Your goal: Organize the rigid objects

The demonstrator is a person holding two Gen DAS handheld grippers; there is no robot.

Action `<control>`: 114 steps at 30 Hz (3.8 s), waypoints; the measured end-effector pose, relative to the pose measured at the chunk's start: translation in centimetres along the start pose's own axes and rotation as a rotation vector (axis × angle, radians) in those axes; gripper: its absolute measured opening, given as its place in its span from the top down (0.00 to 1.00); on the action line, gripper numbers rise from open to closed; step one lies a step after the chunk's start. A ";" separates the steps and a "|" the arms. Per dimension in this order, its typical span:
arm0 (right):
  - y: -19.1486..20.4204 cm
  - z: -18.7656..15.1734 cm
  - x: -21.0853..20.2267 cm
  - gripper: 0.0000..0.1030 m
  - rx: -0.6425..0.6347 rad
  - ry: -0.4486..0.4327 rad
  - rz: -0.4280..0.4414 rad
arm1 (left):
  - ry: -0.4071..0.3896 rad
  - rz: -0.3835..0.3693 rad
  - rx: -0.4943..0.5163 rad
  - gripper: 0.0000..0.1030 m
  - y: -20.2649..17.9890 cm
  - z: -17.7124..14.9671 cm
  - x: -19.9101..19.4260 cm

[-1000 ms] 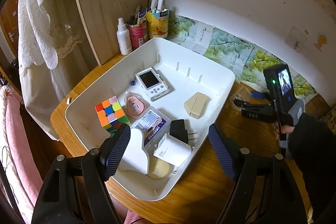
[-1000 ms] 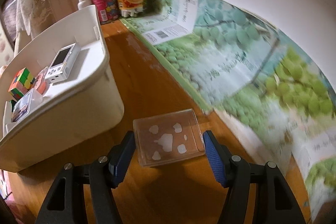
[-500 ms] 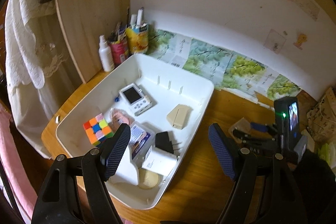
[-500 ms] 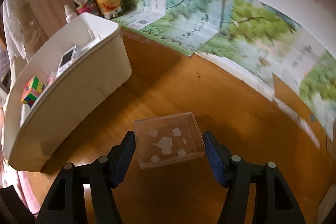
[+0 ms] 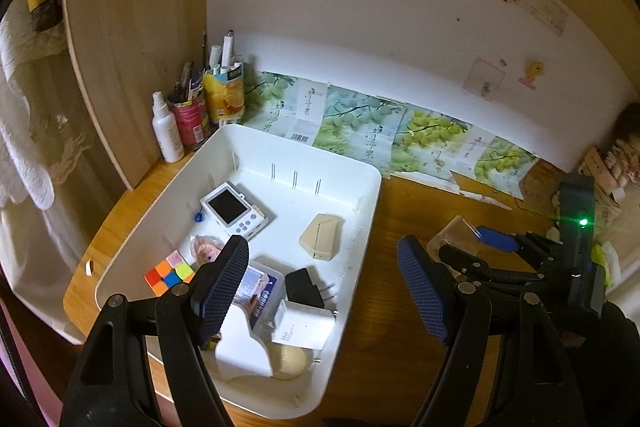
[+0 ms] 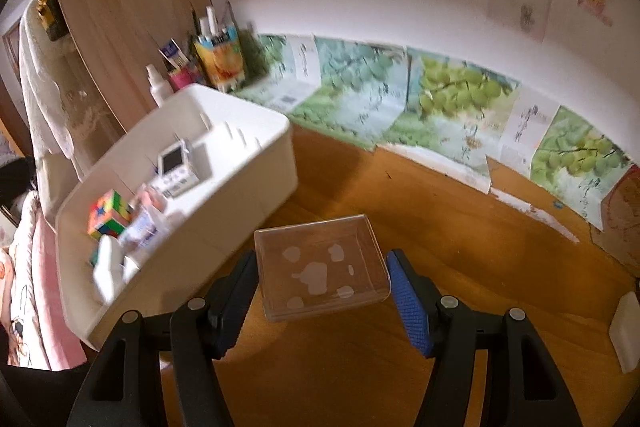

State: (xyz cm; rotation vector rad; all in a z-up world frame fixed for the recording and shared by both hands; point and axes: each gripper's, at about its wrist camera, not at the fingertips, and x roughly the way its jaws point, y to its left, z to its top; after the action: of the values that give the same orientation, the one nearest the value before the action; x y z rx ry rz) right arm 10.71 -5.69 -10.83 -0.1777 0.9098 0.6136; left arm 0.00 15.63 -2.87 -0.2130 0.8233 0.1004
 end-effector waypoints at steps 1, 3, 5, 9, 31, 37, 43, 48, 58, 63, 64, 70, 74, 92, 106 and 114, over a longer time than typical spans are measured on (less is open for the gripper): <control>0.5 0.1 -0.3 0.36 0.003 -0.009 -0.002 | 0.001 -0.011 0.008 0.23 0.4 0.1 -0.1; 1.7 0.3 -1.0 0.36 0.010 -0.027 -0.012 | 0.001 -0.024 0.023 0.23 1.2 0.3 -0.3; 2.8 0.5 -1.4 0.36 0.016 -0.043 -0.016 | 0.002 -0.033 0.036 0.23 2.1 0.5 -0.5; 5.4 0.9 -2.0 0.36 0.031 -0.076 -0.014 | 0.003 -0.048 0.051 0.23 4.0 0.8 -0.6; 17.2 1.0 1.2 0.36 0.082 -0.114 0.018 | 0.011 -0.057 0.127 0.23 12.3 0.2 -1.9; 18.2 0.5 1.1 0.30 0.117 -0.107 -0.023 | 0.018 -0.092 0.146 0.22 12.1 0.0 -1.9; 18.0 0.2 -0.5 0.23 0.169 -0.151 -0.075 | 0.034 -0.124 0.151 0.22 11.5 -0.1 -1.9; 16.8 -0.5 -1.9 0.22 0.225 -0.160 -0.136 | 0.042 -0.140 0.136 0.22 10.7 -0.3 -1.8; 14.8 -3.9 -6.1 0.21 0.279 -0.093 -0.207 | 0.120 -0.158 0.103 0.18 6.6 -0.6 -0.5; 12.8 -5.4 -8.8 0.19 0.310 -0.055 -0.235 | 0.138 -0.149 0.102 0.17 3.3 -0.9 -0.5; 12.1 -5.7 -9.5 0.17 0.313 -0.047 -0.247 | 0.140 -0.147 0.101 0.16 2.6 -0.9 -0.4; 8.1 -6.6 -12.5 0.16 0.339 -0.005 -0.248 | 0.146 -0.121 0.104 0.10 -2.2 -1.6 -0.6; 5.0 -7.3 -14.0 0.05 0.366 0.020 -0.245 | 0.129 -0.081 0.115 0.07 -4.9 -2.1 -0.7; -1.6 -8.7 -16.2 0.01 0.358 0.048 -0.194 | 0.041 0.110 0.196 0.03 -12.6 -4.2 -2.9; -1.4 -7.4 -15.8 0.01 0.350 0.085 -0.269 | 0.105 0.105 0.240 0.02 -13.1 -2.9 -1.2; -1.8 -7.4 -15.0 0.01 0.399 0.133 -0.283 | 0.167 0.093 0.252 0.02 -12.8 -2.6 0.4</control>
State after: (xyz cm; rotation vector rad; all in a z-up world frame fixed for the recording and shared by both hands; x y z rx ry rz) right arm -0.24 -16.42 -3.83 0.0136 1.0943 0.1521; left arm 0.59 2.60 -2.97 0.0555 1.0031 0.0660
